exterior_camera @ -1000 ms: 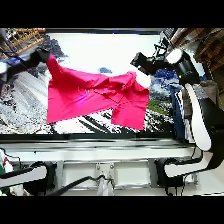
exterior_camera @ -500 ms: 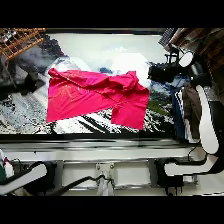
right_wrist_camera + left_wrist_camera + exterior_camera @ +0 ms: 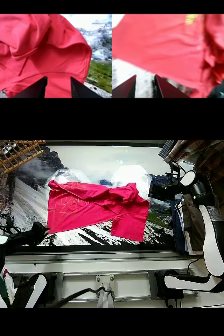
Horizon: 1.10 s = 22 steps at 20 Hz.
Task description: Fold the clothes and pants, and hang the long-sleeved shirts on hangers.
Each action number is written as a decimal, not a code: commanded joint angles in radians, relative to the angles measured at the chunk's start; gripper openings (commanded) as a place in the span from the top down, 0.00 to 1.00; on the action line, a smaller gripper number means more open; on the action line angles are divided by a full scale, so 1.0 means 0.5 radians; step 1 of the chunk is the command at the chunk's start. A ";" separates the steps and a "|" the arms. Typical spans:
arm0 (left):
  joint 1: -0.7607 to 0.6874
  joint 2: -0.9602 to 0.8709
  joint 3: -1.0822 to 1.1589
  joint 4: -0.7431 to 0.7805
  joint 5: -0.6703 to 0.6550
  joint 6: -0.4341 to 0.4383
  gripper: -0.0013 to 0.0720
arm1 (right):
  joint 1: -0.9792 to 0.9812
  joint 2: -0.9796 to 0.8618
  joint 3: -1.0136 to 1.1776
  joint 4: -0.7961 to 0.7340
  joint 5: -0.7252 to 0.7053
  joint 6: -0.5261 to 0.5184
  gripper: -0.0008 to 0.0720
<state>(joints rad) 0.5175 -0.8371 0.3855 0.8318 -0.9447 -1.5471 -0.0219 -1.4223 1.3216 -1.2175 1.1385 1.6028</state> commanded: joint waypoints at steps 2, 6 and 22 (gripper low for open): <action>0.067 0.042 -0.092 0.169 0.063 -0.110 0.63 | -0.001 0.010 -0.011 0.025 -0.024 -0.015 0.52; 0.079 0.040 -0.092 0.352 0.133 -0.267 0.63 | -0.001 0.010 -0.011 0.026 -0.030 -0.015 0.52; 0.075 -0.352 -0.092 -0.052 0.401 -0.031 0.64 | -0.001 0.010 -0.011 0.033 -0.072 -0.015 0.52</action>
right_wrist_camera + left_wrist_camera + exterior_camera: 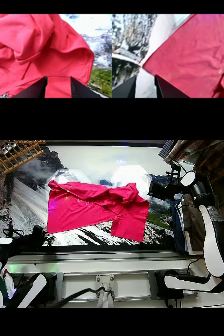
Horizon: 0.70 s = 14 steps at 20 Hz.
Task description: Fold the clothes and pants, and hang the long-sleeved shirts on hangers.
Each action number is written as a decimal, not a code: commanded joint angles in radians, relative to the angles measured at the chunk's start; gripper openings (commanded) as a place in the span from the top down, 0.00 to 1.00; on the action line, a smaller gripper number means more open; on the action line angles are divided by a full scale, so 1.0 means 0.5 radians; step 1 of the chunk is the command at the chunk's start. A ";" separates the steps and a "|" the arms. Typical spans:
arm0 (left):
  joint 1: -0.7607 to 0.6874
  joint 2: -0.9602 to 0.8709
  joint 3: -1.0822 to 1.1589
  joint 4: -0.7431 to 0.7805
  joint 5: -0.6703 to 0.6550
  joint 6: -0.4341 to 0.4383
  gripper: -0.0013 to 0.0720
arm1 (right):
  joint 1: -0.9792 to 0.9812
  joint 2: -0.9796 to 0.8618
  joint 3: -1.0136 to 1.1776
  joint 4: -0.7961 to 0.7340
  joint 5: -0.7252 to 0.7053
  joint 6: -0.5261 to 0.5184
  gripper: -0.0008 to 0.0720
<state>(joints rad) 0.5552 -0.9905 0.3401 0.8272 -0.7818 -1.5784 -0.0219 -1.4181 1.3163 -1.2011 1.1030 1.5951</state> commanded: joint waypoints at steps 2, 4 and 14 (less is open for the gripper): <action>-0.002 -0.066 -0.002 -0.043 0.100 0.031 0.69 | -0.001 0.002 -0.001 0.000 -0.014 0.000 0.52; -0.007 -0.088 -0.001 -0.081 0.130 0.033 0.69 | -0.001 0.002 -0.001 0.000 -0.017 0.000 0.52; -0.217 -0.224 0.006 -0.387 0.269 0.204 0.97 | -0.001 0.002 -0.001 -0.046 0.047 0.000 0.53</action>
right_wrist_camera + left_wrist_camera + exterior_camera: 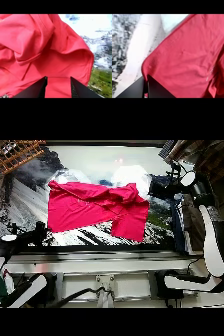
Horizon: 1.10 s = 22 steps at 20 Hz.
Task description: Fold the clothes and pants, and hang the long-sleeved shirts on hangers.
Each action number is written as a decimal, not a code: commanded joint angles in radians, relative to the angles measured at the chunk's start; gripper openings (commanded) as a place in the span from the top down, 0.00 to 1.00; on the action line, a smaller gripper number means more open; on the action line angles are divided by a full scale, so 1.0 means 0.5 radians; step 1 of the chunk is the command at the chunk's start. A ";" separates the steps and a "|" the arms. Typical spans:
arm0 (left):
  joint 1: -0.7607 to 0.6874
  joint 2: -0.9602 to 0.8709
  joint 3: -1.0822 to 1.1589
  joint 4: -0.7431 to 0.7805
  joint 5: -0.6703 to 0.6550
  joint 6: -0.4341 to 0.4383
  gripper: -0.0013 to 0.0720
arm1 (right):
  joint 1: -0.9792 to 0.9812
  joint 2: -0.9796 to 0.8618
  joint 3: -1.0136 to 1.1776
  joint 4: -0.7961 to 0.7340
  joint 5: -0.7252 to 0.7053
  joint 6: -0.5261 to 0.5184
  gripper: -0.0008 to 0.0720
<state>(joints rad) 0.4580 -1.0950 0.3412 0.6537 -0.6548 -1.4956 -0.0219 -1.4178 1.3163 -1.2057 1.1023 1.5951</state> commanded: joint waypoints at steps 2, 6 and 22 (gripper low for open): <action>-0.021 0.008 0.030 -0.040 0.002 0.039 0.97 | -0.009 0.005 -0.022 -0.282 0.099 0.069 0.54; -0.021 0.068 0.129 -0.056 -0.002 0.084 0.97 | -0.259 0.016 -0.228 -0.426 0.067 0.221 0.54; -0.021 0.068 0.410 -0.294 -0.031 0.287 0.97 | -0.199 -0.399 -0.375 0.405 -0.148 -0.225 0.49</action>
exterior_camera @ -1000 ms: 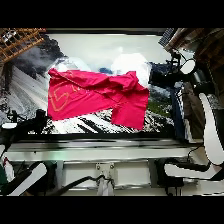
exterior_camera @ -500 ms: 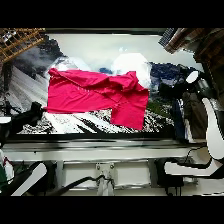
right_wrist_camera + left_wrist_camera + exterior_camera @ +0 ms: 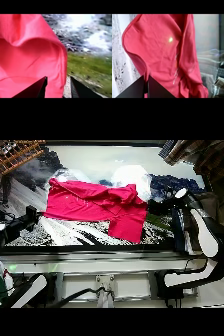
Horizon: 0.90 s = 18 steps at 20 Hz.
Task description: Fold the clothes and pants, and hang the long-sleeved shirts on hangers.
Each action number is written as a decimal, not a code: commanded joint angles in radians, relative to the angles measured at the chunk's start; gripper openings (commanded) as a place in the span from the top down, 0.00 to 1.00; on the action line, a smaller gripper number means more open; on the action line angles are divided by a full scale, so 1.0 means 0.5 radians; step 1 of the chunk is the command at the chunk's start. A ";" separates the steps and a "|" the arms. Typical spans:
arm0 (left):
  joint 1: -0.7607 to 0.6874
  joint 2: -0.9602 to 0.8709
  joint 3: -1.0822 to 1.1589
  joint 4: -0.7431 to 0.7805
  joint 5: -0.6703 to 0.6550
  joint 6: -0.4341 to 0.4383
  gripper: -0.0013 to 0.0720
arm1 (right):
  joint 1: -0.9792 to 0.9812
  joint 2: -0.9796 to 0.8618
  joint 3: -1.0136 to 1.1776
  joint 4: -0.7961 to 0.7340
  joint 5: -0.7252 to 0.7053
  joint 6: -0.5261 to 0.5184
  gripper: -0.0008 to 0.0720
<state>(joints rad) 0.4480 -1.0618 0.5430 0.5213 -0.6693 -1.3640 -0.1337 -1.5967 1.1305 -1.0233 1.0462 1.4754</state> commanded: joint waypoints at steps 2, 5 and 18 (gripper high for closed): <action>-0.001 0.002 0.006 -0.029 -0.002 0.024 0.97 | 0.025 -0.054 -0.003 -0.014 -0.032 0.035 0.49; -0.001 0.002 0.006 -0.029 -0.001 0.024 0.97 | 0.032 -0.054 -0.003 -0.089 -0.031 0.068 0.49; 0.000 0.086 0.183 -0.497 -0.053 0.307 0.98 | 0.285 0.109 0.052 0.200 -0.156 0.090 0.95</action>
<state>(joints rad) 0.4480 -1.0447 0.5823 0.3904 -0.6792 -1.2850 -0.0002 -1.5898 1.1393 -0.9779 0.9718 1.5337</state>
